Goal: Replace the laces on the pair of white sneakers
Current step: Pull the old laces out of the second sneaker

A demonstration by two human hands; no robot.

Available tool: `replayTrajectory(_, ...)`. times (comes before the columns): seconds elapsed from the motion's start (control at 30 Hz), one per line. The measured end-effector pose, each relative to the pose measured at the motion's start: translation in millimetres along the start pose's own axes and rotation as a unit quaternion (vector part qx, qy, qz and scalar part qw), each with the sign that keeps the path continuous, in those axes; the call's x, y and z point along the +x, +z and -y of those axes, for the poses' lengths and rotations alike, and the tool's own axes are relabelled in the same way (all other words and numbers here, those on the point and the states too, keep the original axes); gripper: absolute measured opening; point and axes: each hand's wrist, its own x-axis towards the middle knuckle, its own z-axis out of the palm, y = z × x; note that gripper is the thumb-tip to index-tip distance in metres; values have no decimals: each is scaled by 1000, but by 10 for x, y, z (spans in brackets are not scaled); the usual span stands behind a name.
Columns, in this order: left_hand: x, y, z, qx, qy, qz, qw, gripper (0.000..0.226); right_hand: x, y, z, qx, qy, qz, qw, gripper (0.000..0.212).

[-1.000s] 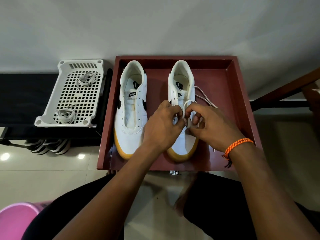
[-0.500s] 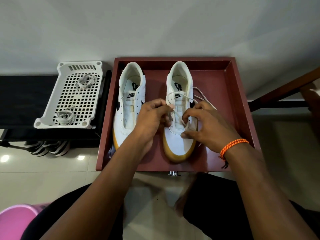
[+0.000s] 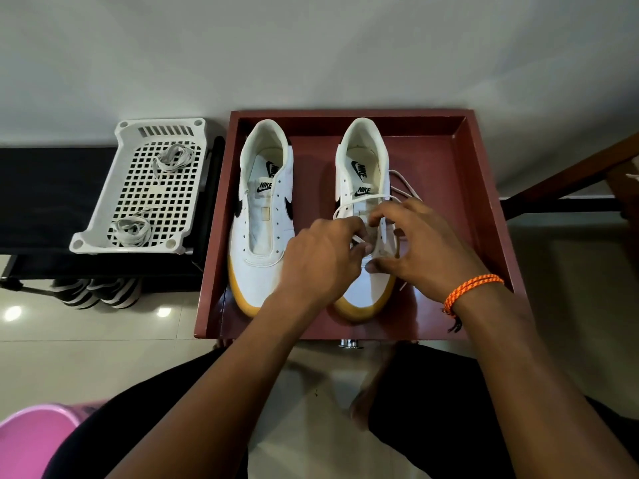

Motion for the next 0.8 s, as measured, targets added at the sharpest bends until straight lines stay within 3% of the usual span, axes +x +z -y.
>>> replayTrajectory(0.07, 42, 23, 23, -39, -20, 10, 999, 4, 6, 6, -18, -3, 2, -2, 1000, 60)
replayTrajectory(0.17, 56, -3, 27, -160, -57, 29, 985, 14, 4, 5, -31, -1, 5, 5, 1000, 52)
replayTrajectory(0.3, 112, -163, 112, -306, -139, -84, 938, 10, 2, 9, -38, 14, 8, 8, 1000, 47)
replayTrajectory(0.37, 125, -208, 159, -234, -131, -145, 953, 16, 2, 21, -43, 18, 8, 5, 1000, 47)
replayTrajectory(0.43, 96, -225, 127, -152, -83, -155, 973, 24, -3, 33, -46, 19, 10, 0, 1000, 47)
replayTrajectory(0.53, 30, -117, 22, -67, -9, -42, 997, 15, -5, 36, -45, 15, 6, -6, 1000, 46)
replayTrajectory(0.6, 2, -33, -27, -15, -10, 20, 1000, 16, 1, 33, -39, 10, -1, -7, 1000, 43)
replayTrajectory(0.8, 50, -78, -15, -81, -37, -18, 996, 7, -4, 45, -30, -1, 9, -5, 1000, 47)
